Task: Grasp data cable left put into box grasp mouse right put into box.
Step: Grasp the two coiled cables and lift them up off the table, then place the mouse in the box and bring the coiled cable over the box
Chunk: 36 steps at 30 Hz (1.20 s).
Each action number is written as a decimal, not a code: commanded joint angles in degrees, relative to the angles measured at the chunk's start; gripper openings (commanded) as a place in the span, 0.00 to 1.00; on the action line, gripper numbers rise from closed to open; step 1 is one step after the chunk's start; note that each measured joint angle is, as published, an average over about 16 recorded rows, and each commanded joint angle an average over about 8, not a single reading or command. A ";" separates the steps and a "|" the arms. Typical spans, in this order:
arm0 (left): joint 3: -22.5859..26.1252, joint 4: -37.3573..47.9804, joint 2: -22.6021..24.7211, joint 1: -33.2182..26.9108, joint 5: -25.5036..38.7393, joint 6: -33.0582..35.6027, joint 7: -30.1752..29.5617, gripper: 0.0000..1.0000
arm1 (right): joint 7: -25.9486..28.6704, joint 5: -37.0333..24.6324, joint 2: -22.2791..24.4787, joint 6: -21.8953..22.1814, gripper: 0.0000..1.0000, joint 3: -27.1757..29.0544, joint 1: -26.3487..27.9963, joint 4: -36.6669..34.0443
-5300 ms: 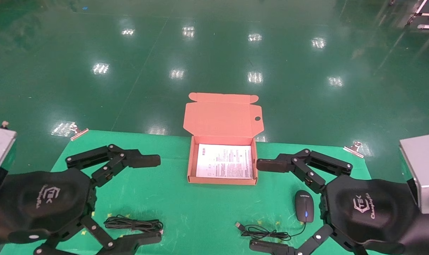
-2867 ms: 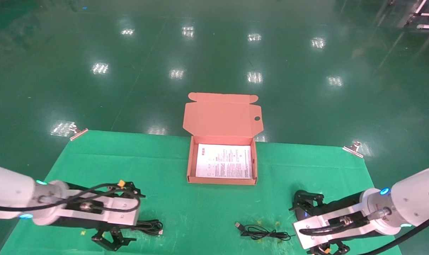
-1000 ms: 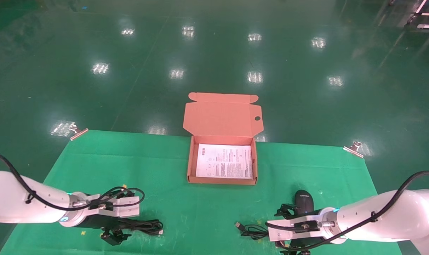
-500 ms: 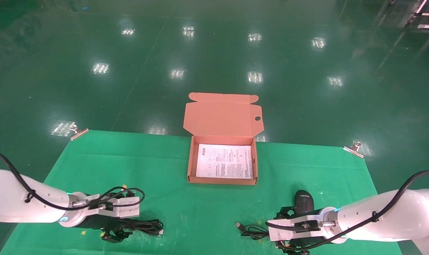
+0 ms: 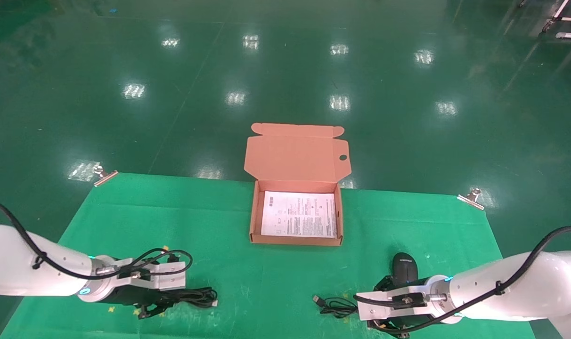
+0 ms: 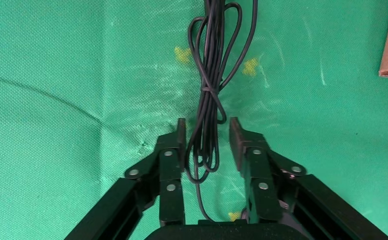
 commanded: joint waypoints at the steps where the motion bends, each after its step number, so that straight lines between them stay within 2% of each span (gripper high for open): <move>1: 0.00 -0.01 -0.01 -0.01 -0.01 0.05 -0.01 0.00 | 0.01 -0.01 0.01 -0.01 0.00 0.00 0.00 0.01; 15: 0.00 -0.06 -0.02 -0.06 -0.06 0.11 -0.05 0.00 | 0.11 0.03 0.10 -0.05 0.00 0.06 0.05 0.06; 20: -0.14 -1.73 -1.01 -0.18 -0.19 0.13 0.86 0.00 | 1.27 1.01 2.13 -0.43 0.00 1.27 0.96 1.65; 26: -1.49 -8.52 -5.58 -0.67 -0.89 -0.17 2.24 0.00 | 5.68 2.85 9.00 -0.76 0.00 5.01 3.25 8.53; 30: -3.10 -14.20 -8.76 -1.59 -0.71 -1.55 1.03 0.00 | 8.52 3.24 12.63 1.08 0.00 7.94 5.52 12.88; 36: -5.20 -21.22 -10.37 -2.95 1.20 -5.19 -2.52 0.00 | 9.02 3.29 11.91 5.65 0.00 10.73 9.61 15.59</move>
